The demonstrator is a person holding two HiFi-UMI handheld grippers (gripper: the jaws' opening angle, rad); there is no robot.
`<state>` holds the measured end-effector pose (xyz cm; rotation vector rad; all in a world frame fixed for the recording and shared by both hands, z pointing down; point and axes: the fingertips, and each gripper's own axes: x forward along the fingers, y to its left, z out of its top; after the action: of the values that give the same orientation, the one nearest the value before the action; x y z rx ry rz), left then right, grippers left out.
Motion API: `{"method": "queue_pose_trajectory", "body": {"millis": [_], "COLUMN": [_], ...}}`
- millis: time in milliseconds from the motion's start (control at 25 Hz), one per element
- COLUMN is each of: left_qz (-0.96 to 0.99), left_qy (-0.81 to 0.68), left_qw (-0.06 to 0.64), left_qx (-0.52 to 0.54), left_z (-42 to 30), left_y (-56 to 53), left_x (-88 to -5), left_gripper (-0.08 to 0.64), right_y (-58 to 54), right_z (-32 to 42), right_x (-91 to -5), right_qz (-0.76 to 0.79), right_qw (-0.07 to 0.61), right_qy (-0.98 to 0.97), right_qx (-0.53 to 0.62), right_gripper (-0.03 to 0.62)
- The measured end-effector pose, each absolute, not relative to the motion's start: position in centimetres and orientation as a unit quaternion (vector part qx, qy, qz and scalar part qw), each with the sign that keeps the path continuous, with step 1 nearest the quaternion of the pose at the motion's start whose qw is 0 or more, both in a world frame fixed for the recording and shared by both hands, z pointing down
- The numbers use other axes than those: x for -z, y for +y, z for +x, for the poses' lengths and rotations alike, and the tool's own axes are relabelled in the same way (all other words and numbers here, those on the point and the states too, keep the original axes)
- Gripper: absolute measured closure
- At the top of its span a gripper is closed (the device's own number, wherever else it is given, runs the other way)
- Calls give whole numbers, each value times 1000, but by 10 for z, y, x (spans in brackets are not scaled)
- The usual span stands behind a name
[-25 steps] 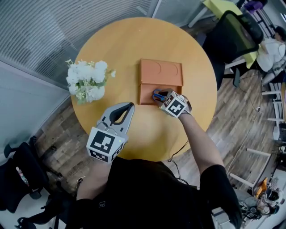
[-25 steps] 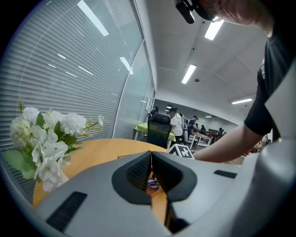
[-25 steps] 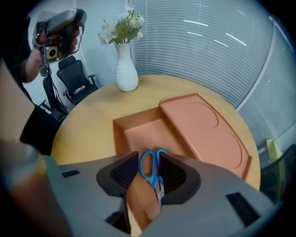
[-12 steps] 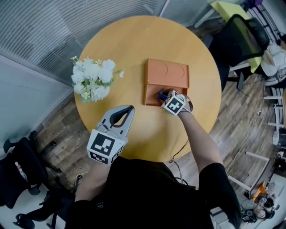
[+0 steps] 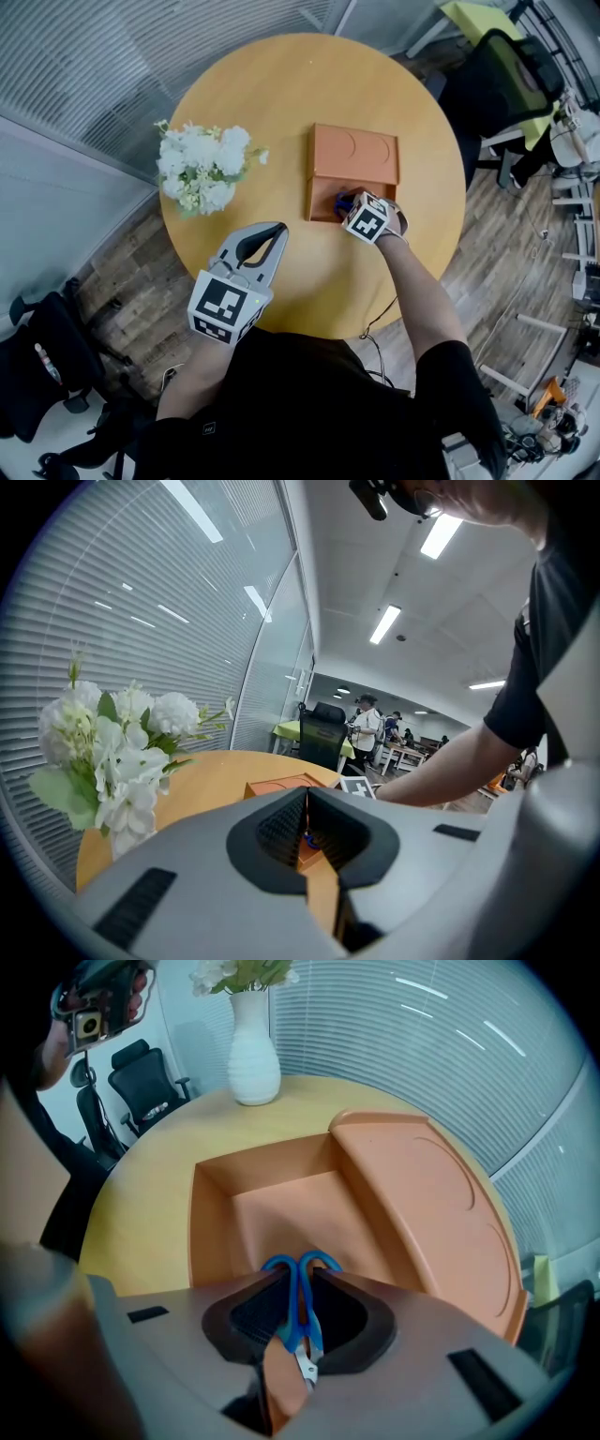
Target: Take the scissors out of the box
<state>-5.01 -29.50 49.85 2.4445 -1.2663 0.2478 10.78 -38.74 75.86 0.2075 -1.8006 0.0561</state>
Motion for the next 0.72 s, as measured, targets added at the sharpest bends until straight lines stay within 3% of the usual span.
{"method": "queue_pose_trajectory", "body": {"millis": [240,720], "left_qz": [878,914], "left_qy": [-440,-382], "left_qw": [173,124], "left_qx": [-78,-62], "left_z": [-55,-33], "left_y": [-295,-293], "left_x": [-485,-444], "left_gripper": [545,546], "right_y": [-395,-395], "right_z": [102,111], "right_x": [-728,-601], "right_qz": [141,306], "right_qw": [584,406], "right_qy": [-799,-860], "right_qx": [-12,-46], "right_gripper": [503,505]}}
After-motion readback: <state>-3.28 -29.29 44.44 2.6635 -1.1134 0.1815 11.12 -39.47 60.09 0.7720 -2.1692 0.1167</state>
